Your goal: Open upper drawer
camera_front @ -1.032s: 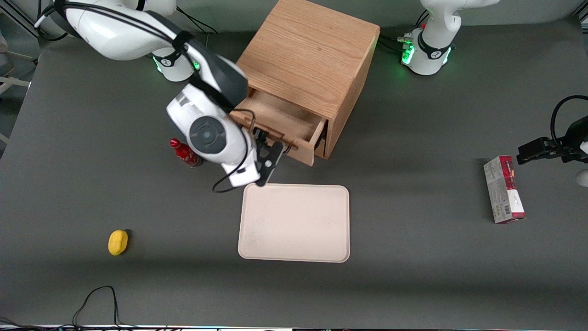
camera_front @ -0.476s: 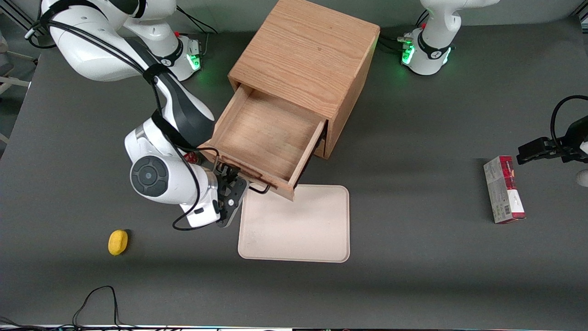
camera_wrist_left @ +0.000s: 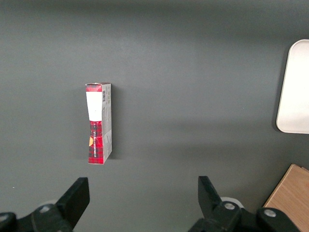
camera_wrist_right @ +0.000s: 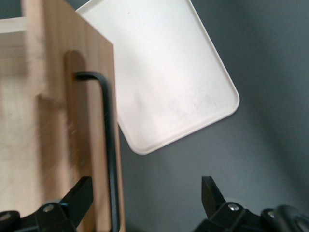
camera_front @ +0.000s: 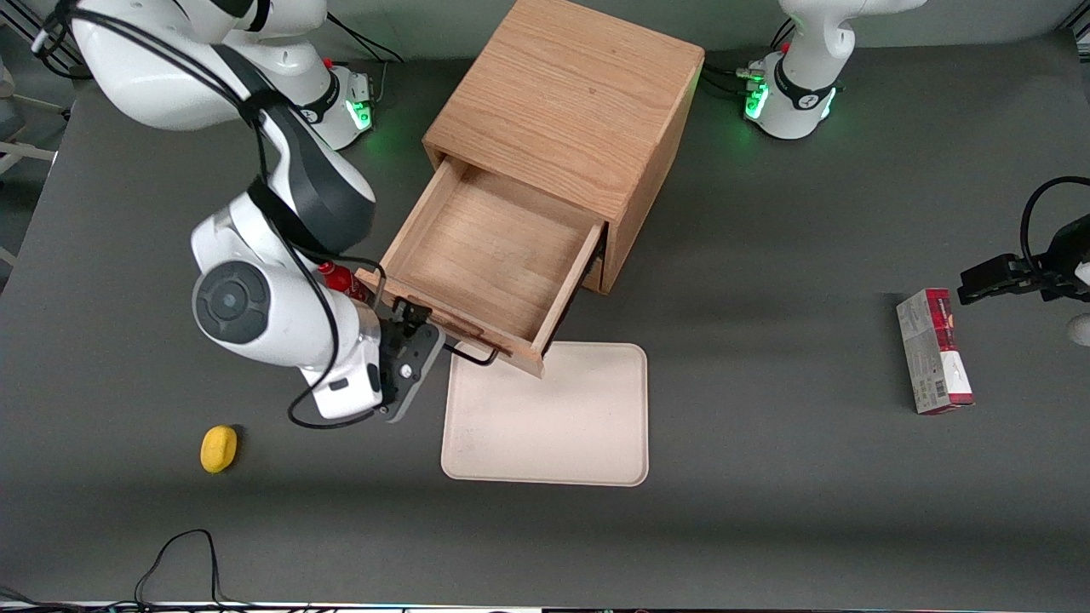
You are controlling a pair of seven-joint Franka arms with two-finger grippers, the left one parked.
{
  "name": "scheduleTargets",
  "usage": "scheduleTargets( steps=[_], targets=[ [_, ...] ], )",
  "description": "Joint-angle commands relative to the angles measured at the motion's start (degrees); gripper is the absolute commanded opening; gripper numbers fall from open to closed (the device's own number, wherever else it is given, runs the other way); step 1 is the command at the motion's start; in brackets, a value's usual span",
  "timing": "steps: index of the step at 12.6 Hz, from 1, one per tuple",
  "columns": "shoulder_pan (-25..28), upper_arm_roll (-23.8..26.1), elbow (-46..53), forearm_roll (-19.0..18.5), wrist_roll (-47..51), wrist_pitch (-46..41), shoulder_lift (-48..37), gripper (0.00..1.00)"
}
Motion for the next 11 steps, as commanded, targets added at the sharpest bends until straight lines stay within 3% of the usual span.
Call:
scheduleTargets(
  steps=[1, 3, 6, 8, 11],
  targets=[
    [-0.72, -2.02, -0.54, -0.39, 4.73, -2.70, -7.71, 1.00],
    [-0.81, -7.90, -4.38, 2.92, 16.47, -9.59, -14.56, 1.00],
    [-0.72, -15.91, -18.51, 7.68, 35.74, -9.91, -27.12, 1.00],
    [-0.55, -22.05, -30.53, 10.06, 35.70, -6.15, -37.65, 1.00],
    [-0.63, -27.43, -43.85, 10.15, 32.81, -1.47, -50.69, 1.00]
  ],
)
